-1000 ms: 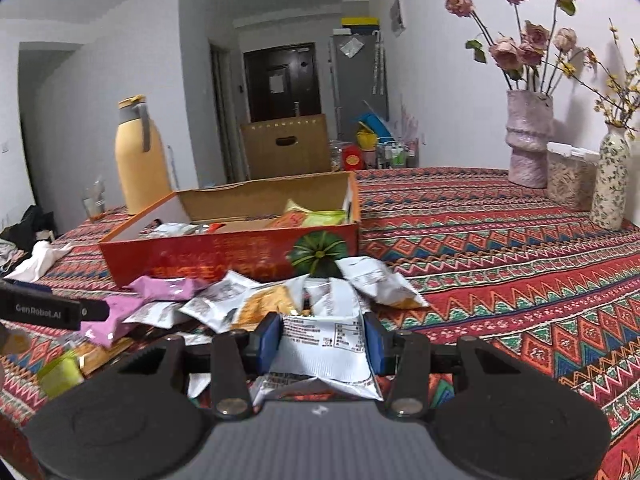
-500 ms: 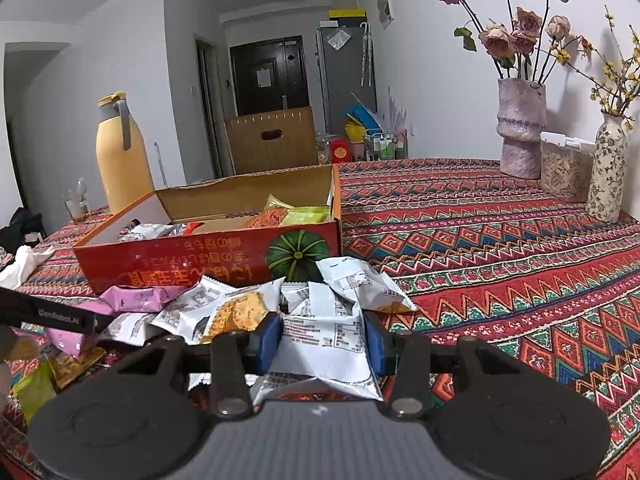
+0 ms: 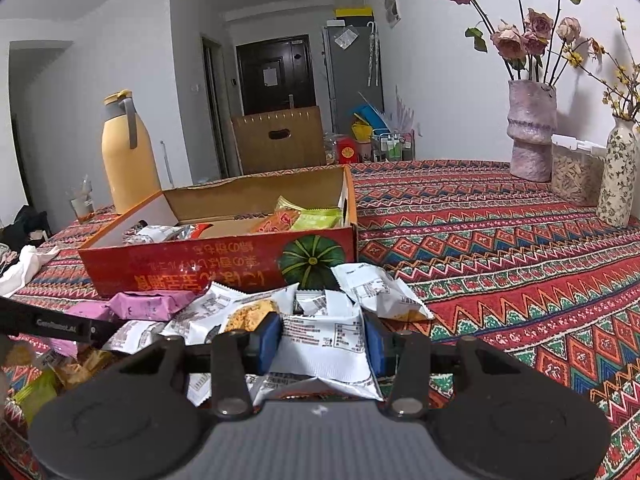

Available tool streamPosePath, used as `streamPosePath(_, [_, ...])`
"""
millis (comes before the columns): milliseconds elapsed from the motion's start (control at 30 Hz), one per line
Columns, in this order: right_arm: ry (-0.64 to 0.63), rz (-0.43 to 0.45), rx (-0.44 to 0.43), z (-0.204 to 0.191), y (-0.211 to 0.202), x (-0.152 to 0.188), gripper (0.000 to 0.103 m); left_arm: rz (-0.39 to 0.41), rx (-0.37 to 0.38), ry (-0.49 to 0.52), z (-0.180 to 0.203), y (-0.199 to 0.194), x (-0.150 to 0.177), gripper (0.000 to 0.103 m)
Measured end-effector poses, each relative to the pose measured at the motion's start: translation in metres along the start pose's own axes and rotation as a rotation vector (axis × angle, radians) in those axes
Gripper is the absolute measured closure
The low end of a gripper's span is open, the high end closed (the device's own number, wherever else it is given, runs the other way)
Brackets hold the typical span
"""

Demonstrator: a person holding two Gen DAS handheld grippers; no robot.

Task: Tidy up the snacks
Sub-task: 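Close the left tool on the pink packet and lift it, then carry the pink and white packets over the box and release them inside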

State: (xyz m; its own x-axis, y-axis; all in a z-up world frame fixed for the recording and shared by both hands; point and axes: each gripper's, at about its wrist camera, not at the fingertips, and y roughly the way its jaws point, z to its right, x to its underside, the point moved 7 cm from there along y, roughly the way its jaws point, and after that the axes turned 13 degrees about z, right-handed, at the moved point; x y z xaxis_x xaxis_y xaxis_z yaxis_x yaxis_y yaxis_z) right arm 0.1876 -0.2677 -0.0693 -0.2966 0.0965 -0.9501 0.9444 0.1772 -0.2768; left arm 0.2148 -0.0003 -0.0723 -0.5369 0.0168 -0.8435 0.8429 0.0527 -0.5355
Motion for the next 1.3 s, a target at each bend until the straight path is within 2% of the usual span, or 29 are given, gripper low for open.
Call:
streamPosePath(600, [-0.025, 0.078, -0.045, -0.026, 0.013, -0.038, 0.060, 0.205, 0.002, -0.034, -0.005, -0.042, -0.057, 0.040])
streamPosePath(933, [-0.041, 0.115, -0.068, -0.044, 0.047, -0.066, 0.060, 0.277, 0.016, -0.037, 0.006, -0.033, -0.094, 0.040])
streamPosePath(1300, [-0.052, 0.119, -0.078, -0.056, 0.101, -0.087, 0.060, 0.326, 0.010, -0.057, 0.013, 0.002, -0.124, 0.040])
